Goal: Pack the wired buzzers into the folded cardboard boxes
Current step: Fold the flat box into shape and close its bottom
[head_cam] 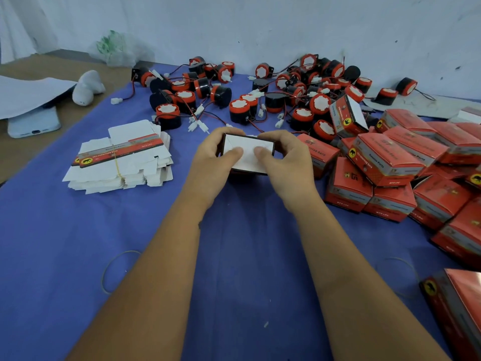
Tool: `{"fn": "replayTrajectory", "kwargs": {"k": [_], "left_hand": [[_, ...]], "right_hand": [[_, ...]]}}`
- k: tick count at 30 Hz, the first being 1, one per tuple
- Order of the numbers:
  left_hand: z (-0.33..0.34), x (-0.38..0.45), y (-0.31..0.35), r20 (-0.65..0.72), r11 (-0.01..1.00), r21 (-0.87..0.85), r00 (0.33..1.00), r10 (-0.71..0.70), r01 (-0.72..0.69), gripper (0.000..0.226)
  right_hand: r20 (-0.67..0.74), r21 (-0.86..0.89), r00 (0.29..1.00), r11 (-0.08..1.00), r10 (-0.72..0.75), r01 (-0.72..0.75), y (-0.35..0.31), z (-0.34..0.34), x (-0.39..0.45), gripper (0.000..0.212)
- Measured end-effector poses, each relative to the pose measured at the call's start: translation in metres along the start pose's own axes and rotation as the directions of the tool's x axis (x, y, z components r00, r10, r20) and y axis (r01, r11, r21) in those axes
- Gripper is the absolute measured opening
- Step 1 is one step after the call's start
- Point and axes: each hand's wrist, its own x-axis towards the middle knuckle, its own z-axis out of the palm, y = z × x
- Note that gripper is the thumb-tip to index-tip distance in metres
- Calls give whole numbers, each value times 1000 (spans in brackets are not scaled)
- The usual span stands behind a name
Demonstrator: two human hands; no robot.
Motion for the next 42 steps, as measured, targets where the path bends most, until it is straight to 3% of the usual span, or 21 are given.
{"fn": "replayTrajectory", "kwargs": {"k": [3,5,7,8,10,11,15,17,19,20,23,29,31,34,37,40,42], "left_hand": [[0,0,0,-35,997,30,997,67,-66,30],[3,1,3,-16,999,23,999,31,-30,32],[9,4,8,-35,991,70,993,-115,117,35],[10,5,7,-49,969,186,986,-158,165,38],[10,2,3,-39,872,474,992,-118,122,43],[8,1,-1,-28,859,502,995,-96,97,52],[-2,9,-6,-92,979,106,982,-162,172,83],[-5,14,-3,-215,987,92,970,-111,133,70],[-11,16,-5,-412,990,96,909,-58,107,39],[-13,17,-7,-492,993,69,869,-50,96,35],[-11,20,-10,-603,998,11,797,-40,59,51],[-2,24,-12,-633,996,-61,769,-86,61,66],[-2,25,-13,-627,996,-64,774,-92,67,68],[-1,26,-14,-606,997,-67,791,-79,48,53],[-1,27,-16,-600,996,-82,796,-85,45,52],[-2,29,-16,-600,997,-47,797,-71,54,53],[-4,30,-16,-607,997,-45,791,-75,60,54]], "right_hand": [[-32,-33,999,999,-23,22,1,2,-1,13],[-12,167,994,980,107,-104,0,5,-3,18],[51,288,958,915,282,-284,1,8,-2,34],[72,264,950,913,304,-312,2,9,-3,35],[54,202,967,946,248,-254,1,10,-5,26],[31,211,980,957,198,-200,0,10,-6,22],[41,330,999,944,-26,11,-4,8,0,34],[34,304,999,953,-26,14,-5,10,7,33],[-57,295,996,954,69,-49,-4,13,19,32],[-117,283,985,955,126,-88,-2,14,26,32],[-181,113,968,982,173,-154,7,20,54,36],[17,-359,1000,933,3,3,27,55,124,56],[94,-465,995,885,44,4,35,66,146,66],[196,-616,956,786,218,-53,44,78,173,76],[209,-722,942,691,263,-33,51,83,181,75],[102,-792,993,609,62,43,51,85,167,57],[97,-773,995,632,36,53,43,88,153,50]]}}
